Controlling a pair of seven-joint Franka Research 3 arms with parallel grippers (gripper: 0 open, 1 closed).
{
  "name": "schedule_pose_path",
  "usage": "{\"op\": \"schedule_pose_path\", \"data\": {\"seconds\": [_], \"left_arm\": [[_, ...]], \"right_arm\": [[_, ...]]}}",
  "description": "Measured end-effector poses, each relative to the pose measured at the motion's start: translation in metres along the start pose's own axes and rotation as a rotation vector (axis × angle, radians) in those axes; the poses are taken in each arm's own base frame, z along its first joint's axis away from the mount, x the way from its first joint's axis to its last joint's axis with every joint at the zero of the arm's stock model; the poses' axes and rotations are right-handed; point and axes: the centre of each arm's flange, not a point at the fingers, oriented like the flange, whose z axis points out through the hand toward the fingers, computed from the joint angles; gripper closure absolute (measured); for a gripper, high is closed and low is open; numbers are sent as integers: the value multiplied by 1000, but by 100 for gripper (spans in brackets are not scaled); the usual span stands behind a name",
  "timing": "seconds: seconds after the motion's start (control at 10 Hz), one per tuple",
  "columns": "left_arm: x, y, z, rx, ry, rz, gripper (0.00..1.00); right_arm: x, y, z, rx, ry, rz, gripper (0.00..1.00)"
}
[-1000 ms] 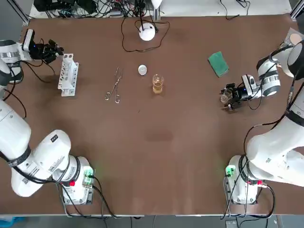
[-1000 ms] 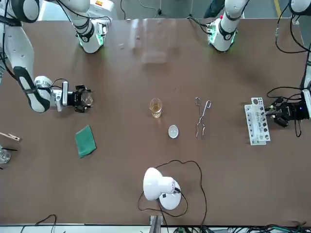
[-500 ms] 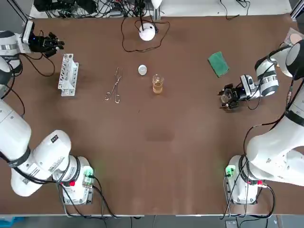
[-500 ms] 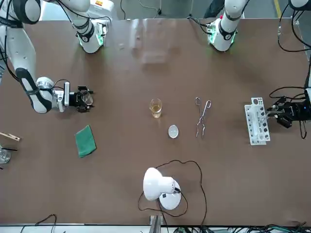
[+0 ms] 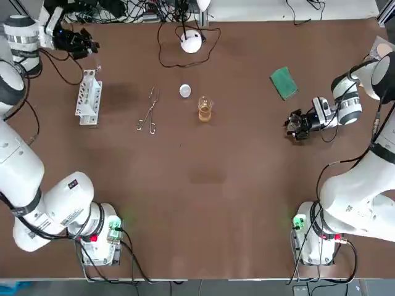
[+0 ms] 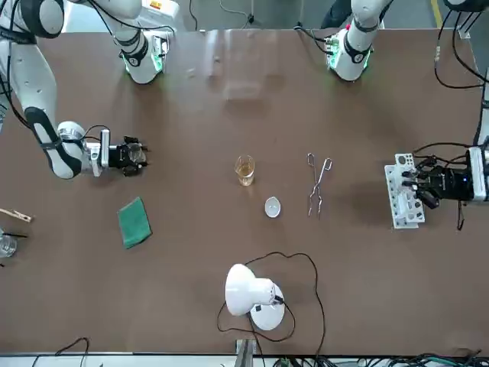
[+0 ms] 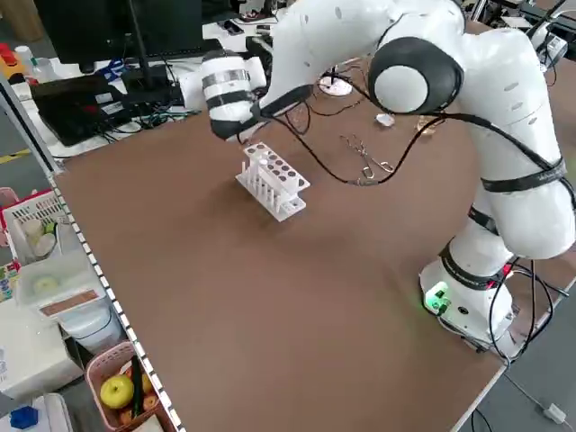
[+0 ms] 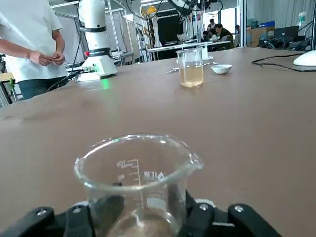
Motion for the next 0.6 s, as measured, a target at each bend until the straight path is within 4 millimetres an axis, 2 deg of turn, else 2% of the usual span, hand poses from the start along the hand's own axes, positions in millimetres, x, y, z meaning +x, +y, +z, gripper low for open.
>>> {"op": "schedule_pose_path", "data": {"seconds": [0.2, 0.4, 0.6], "left_arm": [[12, -17, 34, 8, -66, -26, 79], [16, -26, 70, 35, -113, -30, 79], [26, -37, 116, 62, -159, -54, 79]], "right_arm": [[0, 1, 1, -6, 2, 0, 62], [1, 2, 2, -10, 4, -1, 62], [4, 6, 7, -21, 17, -2, 62]]}}
